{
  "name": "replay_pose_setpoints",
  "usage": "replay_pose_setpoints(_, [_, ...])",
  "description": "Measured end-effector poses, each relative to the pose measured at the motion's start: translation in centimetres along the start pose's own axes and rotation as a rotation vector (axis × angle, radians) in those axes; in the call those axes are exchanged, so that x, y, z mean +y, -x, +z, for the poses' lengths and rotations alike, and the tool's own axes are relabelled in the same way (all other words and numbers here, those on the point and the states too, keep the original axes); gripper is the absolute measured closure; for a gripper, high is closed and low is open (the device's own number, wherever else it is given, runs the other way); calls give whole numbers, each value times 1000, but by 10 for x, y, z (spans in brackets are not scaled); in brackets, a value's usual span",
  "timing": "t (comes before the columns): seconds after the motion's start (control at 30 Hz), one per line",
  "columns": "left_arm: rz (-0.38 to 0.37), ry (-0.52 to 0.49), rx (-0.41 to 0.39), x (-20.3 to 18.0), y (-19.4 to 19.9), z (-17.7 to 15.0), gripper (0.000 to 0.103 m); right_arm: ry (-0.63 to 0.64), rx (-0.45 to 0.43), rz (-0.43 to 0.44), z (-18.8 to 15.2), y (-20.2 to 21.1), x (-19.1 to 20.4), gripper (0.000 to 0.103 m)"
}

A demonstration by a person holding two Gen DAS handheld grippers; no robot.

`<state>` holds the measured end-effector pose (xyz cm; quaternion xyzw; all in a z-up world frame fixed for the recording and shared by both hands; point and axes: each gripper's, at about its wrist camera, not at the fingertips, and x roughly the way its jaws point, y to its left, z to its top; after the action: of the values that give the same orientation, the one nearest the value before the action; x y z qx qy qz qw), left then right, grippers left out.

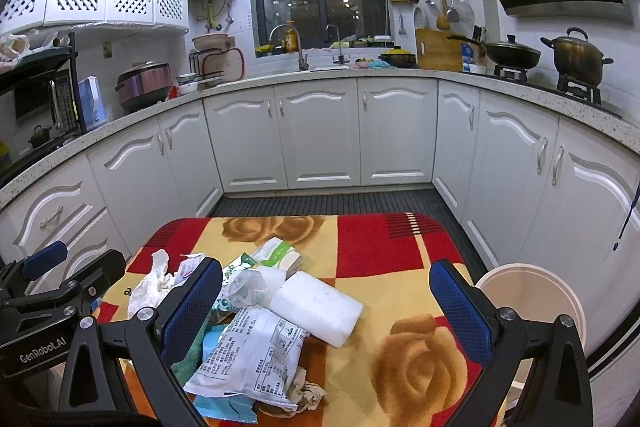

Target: Collect trash

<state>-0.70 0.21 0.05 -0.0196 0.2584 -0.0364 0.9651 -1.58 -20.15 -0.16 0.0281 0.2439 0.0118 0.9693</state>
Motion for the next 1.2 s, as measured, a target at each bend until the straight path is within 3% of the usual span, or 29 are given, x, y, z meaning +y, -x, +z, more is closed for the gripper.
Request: replay_pose_setpoints(1.2, [13,-16,30,-6,-11,-7,0,-18,31,-8,1,-7,-11,1])
